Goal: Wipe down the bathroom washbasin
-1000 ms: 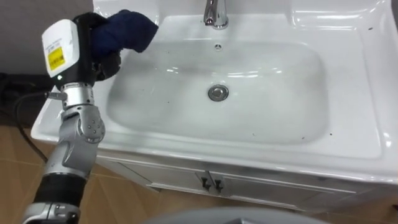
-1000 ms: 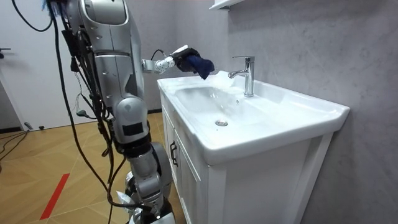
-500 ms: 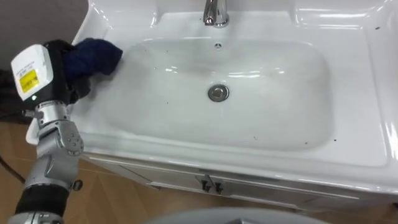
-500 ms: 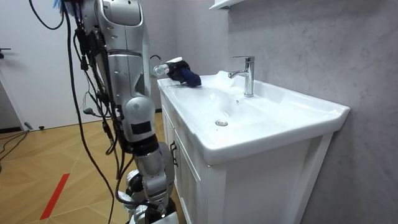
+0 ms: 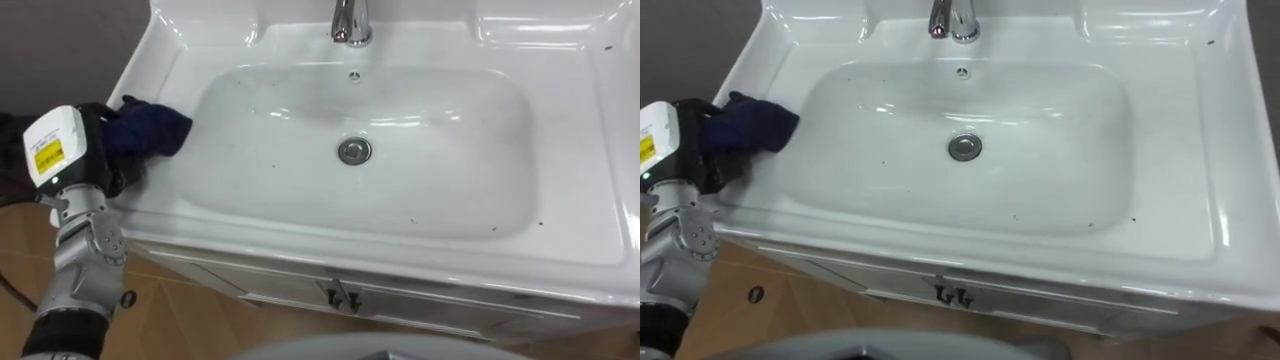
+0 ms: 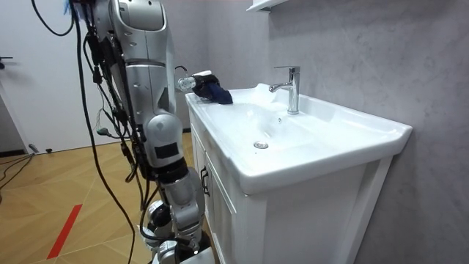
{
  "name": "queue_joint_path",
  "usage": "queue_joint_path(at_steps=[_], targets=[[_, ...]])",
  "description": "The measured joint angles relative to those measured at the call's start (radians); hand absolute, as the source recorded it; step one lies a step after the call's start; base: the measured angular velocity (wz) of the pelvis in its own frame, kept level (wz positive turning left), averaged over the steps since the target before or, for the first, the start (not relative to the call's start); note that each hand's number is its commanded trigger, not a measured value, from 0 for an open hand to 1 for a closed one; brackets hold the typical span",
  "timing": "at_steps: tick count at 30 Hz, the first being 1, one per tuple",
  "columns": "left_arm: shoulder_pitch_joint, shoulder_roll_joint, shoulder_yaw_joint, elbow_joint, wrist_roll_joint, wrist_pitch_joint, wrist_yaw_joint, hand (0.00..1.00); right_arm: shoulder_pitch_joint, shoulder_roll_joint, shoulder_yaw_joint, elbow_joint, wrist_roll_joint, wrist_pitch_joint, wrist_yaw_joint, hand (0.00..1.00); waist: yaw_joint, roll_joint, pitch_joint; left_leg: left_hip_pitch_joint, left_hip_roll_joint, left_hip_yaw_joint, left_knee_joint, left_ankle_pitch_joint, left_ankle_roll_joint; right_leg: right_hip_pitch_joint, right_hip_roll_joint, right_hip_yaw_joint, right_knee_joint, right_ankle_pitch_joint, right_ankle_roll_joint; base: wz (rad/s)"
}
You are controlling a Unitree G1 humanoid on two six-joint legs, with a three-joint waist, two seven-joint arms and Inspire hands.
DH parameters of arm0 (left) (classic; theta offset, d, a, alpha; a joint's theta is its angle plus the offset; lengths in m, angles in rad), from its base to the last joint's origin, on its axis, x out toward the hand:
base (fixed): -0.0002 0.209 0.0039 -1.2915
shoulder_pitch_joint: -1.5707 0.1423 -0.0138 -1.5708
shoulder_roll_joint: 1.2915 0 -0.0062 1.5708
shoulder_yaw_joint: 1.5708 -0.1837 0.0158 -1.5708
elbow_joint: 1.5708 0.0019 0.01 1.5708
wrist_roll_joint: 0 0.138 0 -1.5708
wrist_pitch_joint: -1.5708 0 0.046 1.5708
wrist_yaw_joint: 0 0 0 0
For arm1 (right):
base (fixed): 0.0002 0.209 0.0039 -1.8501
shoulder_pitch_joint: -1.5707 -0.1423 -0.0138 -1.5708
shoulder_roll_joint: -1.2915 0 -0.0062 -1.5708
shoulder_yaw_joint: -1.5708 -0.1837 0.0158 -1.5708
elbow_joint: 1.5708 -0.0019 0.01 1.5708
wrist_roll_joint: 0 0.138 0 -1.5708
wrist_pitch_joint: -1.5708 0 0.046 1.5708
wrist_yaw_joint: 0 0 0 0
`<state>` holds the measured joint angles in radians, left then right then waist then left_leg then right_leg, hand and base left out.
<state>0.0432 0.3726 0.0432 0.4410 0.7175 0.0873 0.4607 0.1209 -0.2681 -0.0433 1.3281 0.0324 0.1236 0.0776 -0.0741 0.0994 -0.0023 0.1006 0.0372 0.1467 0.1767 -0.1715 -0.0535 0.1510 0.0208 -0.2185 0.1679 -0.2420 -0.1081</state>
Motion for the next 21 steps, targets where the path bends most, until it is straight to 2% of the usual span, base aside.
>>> queue_joint_path(at_steps=[5, 7, 12, 18, 21], targets=[[0.011, 0.000, 0.000, -0.001, -0.005, 0.000, 0.000, 0.00, -0.001, -0.002, 0.001, -0.010, 0.025, 0.000, -0.013, 0.00, -0.001, 0.007, -0.0005, -0.002, 0.000, -0.007, 0.013, 0.000, 0.000, 0.004, -0.001, -0.001, 0.001, 0.000, 0.000, 0.01], [0.011, 0.000, 0.000, -0.001, -0.008, 0.000, 0.001, 0.00, -0.002, -0.003, 0.001, -0.010, 0.039, 0.000, -0.025, 0.00, 0.000, 0.013, -0.0049, -0.001, 0.000, -0.007, 0.013, 0.000, 0.000, 0.007, -0.001, -0.003, 0.002, 0.000, 0.000, 0.04], [0.011, 0.000, 0.000, -0.001, -0.008, -0.001, 0.009, 0.00, -0.001, -0.005, 0.002, -0.010, 0.042, -0.001, -0.041, 0.00, -0.001, 0.016, -0.0059, 0.001, 0.000, -0.007, 0.010, 0.000, 0.000, 0.009, -0.001, -0.004, 0.005, 0.000, 0.000, 0.00], [0.012, 0.000, 0.000, -0.035, -0.008, -0.002, 0.010, 0.00, -0.001, -0.007, 0.002, -0.008, 0.041, -0.002, -0.041, 0.00, 0.000, 0.007, -0.0010, 0.001, -0.001, -0.007, 0.010, 0.000, 0.000, 0.008, -0.001, -0.001, 0.003, 0.000, 0.000, 0.00], [0.012, 0.000, 0.000, -0.049, -0.007, -0.002, 0.009, 0.00, -0.001, -0.006, 0.002, -0.006, 0.041, -0.002, -0.038, 0.00, -0.001, 0.000, 0.0040, 0.001, -0.001, -0.007, 0.010, 0.000, 0.000, 0.008, 0.000, 0.000, 0.002, 0.000, 0.000, 0.00]])
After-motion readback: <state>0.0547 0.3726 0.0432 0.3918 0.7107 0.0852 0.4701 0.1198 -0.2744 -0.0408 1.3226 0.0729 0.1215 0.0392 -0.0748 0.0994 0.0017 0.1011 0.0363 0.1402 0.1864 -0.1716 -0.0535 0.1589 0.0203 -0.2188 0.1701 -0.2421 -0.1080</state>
